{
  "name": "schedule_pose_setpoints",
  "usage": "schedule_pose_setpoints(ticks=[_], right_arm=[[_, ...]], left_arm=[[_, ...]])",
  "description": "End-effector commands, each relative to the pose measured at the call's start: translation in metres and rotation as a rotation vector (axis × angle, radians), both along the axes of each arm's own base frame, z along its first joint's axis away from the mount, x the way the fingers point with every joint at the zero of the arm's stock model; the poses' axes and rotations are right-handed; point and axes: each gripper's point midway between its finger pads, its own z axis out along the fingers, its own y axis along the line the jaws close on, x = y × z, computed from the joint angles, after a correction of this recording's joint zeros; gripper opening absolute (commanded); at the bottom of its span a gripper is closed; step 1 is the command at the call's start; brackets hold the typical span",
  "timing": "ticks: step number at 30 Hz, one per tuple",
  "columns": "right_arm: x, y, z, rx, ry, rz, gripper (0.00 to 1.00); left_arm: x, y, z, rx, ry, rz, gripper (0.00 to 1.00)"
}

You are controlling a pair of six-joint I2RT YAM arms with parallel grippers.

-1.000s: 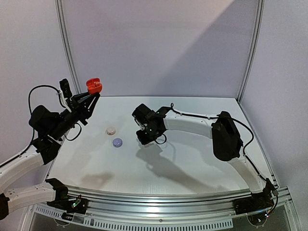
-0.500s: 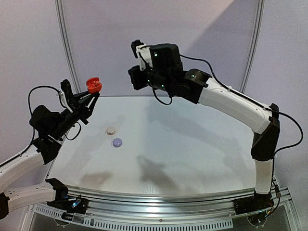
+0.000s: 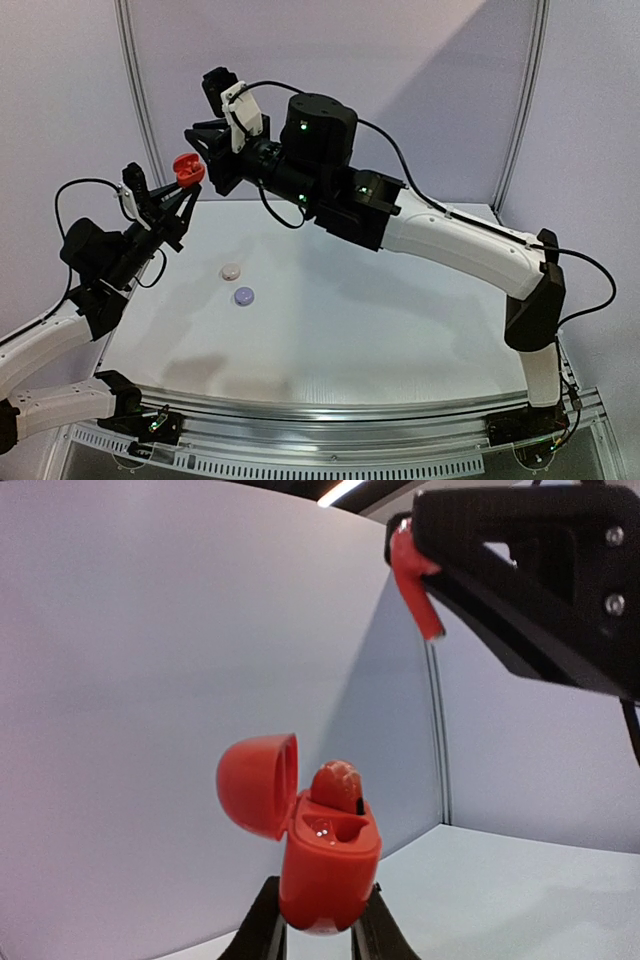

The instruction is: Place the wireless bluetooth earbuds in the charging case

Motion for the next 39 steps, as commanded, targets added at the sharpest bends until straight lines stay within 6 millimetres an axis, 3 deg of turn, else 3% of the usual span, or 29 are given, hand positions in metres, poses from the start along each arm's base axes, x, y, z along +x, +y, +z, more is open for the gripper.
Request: schedule_pose_setpoints(ticks=[1,9,14,24,39], right_arm=[[-0.001,0.013,0.002,0.077,-0.029,-0.002,0.0],[-0.005,0.022,0.003,0.154,-0.036,-0.062,0.0],[0.007,0.025,-0.013,0.139,-0.002,-0.126,0.0],[0.008,0.041,-0.032,0.082,-0.012,-0.098,0.0],[0.023,0.037,-0.045,0.042,0.0,-0.174,0.0]], left_arm=[[0.006,0.009,0.015,-0.019,-0.039,0.092,0.0],[0.015,0.013,0.019,0.017,-0.091,0.19,0.0],[0.01,0.012,0.024,0.01,-0.124,0.182,0.0],[0.002,0.007,0.026,0.021,-0.156,0.141,0.0],[0.0,0.006,0.025,0.022,-0.153,0.132,0.0]])
